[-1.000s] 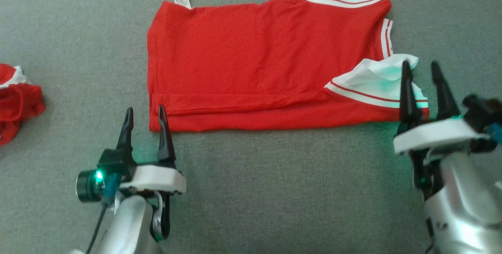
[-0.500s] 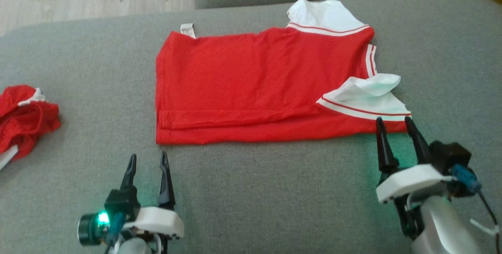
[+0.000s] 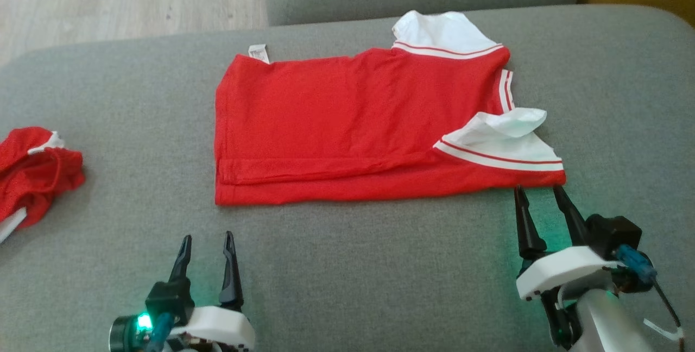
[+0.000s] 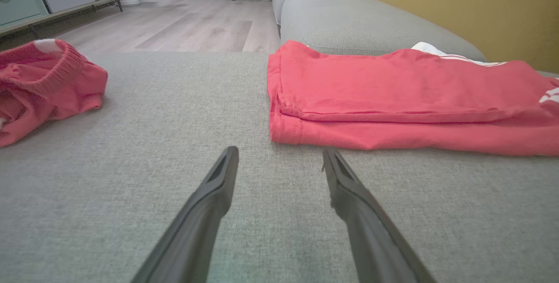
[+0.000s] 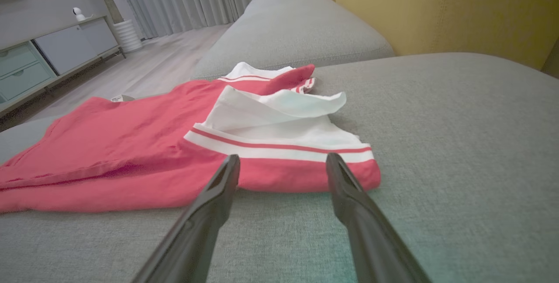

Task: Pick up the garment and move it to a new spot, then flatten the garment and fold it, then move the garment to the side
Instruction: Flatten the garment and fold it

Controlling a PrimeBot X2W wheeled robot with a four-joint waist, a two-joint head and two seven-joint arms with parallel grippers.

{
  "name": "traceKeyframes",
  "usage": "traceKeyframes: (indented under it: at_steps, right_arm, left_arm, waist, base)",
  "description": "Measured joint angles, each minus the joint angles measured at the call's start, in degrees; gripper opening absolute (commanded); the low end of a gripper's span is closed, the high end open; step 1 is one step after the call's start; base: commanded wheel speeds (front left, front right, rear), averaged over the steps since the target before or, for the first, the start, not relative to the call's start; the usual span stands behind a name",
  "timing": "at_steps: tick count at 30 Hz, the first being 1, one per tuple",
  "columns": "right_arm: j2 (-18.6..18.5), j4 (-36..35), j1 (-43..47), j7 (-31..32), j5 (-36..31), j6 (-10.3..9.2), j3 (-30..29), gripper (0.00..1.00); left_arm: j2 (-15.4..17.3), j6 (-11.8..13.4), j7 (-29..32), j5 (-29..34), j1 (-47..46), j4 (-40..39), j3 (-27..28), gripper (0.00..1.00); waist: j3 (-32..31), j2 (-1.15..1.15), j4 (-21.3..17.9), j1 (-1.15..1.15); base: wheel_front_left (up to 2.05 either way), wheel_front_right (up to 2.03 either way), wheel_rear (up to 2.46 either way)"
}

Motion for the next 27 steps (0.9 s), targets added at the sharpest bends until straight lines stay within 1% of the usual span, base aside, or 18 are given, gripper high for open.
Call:
traceKeyframes:
  at_steps: [2,6,12,16,21,24,25,26,27]
  right_arm:
    - [0.0,-0.2,-0.1,0.0,0.0,0.00,0.0,1.00]
    - [0.0,-0.6,-1.2,0.0,0.0,0.00,0.3,1.00]
    - [0.0,-1.4,-4.2,0.0,0.1,0.00,0.6,1.00]
    - [-0.1,-2.2,-6.2,0.0,0.1,0.00,0.5,1.00]
    - [-0.2,-2.7,-7.0,0.0,0.6,0.00,-0.2,1.00]
    - [-0.9,-2.5,-7.1,0.0,0.0,0.00,-1.4,1.00]
    - [-1.1,-2.1,-7.2,0.0,-0.4,0.00,-1.9,1.00]
    - [-1.1,-1.7,-7.5,0.0,-0.9,0.00,-2.4,1.00]
    - [-1.1,-1.0,-7.9,0.0,-1.4,0.00,-2.8,1.00]
  left_arm:
    - [0.0,0.0,0.0,-0.2,-0.2,0.0,-0.1,1.00]
    - [0.0,-1.4,0.0,-1.2,-1.9,1.3,-0.9,1.00]
    - [0.0,-2.5,0.0,-2.2,-8.6,3.4,-0.5,1.00]
    - [0.0,-2.2,0.0,-3.6,-11.9,5.5,1.0,1.00]
    - [-0.1,-2.6,0.0,-3.6,-12.5,8.4,1.8,1.00]
    - [0.0,-2.9,-0.5,-4.3,-14.1,10.2,1.9,1.00]
    - [0.0,-2.9,-0.5,-4.6,-14.6,10.6,1.9,0.82]
    - [0.0,-2.9,-0.5,-4.6,-14.9,11.0,1.7,0.54]
    - [0.0,-3.1,-0.7,-4.7,-15.3,11.5,1.5,0.31]
  waist:
    - [0.8,0.00,-0.1,0.00]
    - [2.8,0.00,-0.4,0.01]
    - [6.7,0.00,-0.9,0.01]
    - [9.2,0.00,-1.5,0.02]
    - [10.9,0.00,-2.5,0.02]
    - [12.0,0.00,-3.1,0.00]
    - [12.1,0.00,-3.2,0.00]
    - [12.2,0.00,-3.2,0.00]
    - [12.3,0.00,-3.1,0.00]
  base:
    - [0.00,0.00,0.00]
    - [0.00,0.00,0.00]
    - [0.00,0.00,0.00]
    - [0.00,0.00,0.00]
    - [0.00,0.00,0.00]
    - [0.00,0.00,0.00]
    - [0.00,0.00,0.00]
    - [0.00,0.00,0.00]
    - [0.00,0.00,0.00]
